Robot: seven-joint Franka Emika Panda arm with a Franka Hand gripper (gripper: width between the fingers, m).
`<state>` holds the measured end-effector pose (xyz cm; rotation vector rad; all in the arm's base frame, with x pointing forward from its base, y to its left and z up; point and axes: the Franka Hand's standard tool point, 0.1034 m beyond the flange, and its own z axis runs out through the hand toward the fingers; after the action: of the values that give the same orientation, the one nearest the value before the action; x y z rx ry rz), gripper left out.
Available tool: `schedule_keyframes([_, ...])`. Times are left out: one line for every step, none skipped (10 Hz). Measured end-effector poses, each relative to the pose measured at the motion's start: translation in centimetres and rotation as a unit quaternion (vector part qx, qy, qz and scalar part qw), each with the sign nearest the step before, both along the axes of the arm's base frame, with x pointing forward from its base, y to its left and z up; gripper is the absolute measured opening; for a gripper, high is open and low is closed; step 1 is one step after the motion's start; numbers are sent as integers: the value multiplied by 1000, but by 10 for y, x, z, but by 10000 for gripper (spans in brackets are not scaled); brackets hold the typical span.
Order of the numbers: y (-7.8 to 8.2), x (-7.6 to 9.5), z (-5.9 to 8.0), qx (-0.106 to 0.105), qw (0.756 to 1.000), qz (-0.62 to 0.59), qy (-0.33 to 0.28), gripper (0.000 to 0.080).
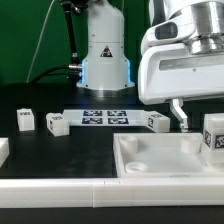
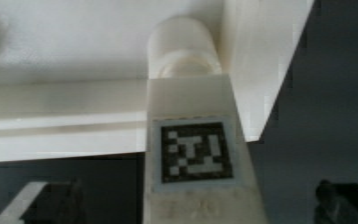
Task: Assemble one leg
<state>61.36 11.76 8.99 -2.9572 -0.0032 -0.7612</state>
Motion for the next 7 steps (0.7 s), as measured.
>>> schedule_keyframes([0, 0, -5, 3, 999, 2, 36, 649])
schedule_keyframes([-1, 1, -7, 8, 995, 6, 96, 649])
schedule_keyframes([-1, 6, -5, 12, 992, 8, 129, 649])
schedule_keyframes([-2, 6, -7, 14, 988, 11, 155, 649])
schedule_keyframes([-5, 0, -7, 16, 975, 19, 223, 649])
schedule_keyframes([-7, 6, -6, 16, 970, 21, 241, 649])
schedule_keyframes([-7, -2, -7, 20, 957, 26, 288, 649])
